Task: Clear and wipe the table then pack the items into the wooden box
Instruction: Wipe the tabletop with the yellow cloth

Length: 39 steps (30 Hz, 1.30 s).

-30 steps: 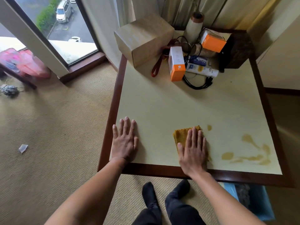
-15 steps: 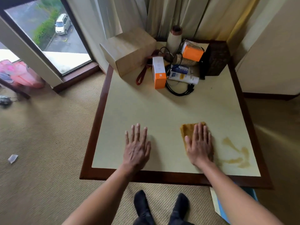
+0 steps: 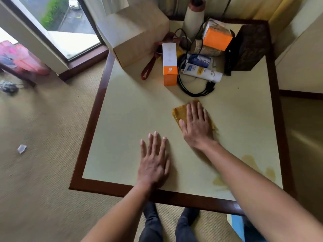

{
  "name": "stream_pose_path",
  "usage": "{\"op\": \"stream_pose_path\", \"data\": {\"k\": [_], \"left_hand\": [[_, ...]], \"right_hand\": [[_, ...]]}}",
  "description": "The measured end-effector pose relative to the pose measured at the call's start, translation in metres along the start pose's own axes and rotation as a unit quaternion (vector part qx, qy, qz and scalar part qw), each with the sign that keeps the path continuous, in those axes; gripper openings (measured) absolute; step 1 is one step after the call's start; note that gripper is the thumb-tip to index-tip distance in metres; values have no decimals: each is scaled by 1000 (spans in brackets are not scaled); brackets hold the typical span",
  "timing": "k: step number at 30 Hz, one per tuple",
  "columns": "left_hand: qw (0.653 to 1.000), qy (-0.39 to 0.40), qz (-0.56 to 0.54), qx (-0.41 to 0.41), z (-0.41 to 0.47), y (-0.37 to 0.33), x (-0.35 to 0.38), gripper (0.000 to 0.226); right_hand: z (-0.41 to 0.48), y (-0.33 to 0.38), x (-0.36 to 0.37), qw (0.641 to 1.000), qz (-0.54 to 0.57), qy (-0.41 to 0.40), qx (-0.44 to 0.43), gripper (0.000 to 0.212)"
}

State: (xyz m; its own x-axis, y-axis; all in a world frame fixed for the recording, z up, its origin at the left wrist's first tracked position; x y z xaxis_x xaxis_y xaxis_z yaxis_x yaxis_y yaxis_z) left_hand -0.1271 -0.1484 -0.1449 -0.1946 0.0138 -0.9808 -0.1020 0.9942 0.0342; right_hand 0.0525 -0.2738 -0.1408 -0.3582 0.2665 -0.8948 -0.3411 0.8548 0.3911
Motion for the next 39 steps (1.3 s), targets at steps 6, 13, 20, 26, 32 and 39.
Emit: {"op": "stream_pose_path", "data": {"k": [6,13,20,26,32,39], "left_hand": [[1000,-13,-4,4,-1,2,5,72],[1000,-19,-7,2,0,1,8,73],[1000,-15,7,-2,1,1,7,75],[999,-31,-12,-3,1,2,7,71],[999,-38,-4,-10,0,0,4,69],[999,-43,13,-19,0,-2,3,67]], "right_hand": [[15,36,12,995,-13,46,-87,75],[-19,-83,-26,999,6,-22,27,77],[29,-103,-47,978,43,-73,190,76],[-108,3,21,998,57,10,-13,75],[-195,-73,12,999,-4,-4,-35,75],[-168,-107,-7,982,32,-99,158,75]]}}
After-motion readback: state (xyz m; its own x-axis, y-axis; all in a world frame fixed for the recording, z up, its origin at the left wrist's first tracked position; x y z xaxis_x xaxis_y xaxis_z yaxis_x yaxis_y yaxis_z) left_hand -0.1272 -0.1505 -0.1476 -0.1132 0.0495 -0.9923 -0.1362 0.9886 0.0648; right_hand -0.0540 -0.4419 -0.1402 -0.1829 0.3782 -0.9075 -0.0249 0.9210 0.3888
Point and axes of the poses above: each hand's wrist, its own z-axis towards the middle knuckle, its own x-axis out of the palm, y = z × x, the point moved 3 cm from there along z, towards the middle knuckle, and after that the axes turned 15 degrees about z, right-handed, at the moved point
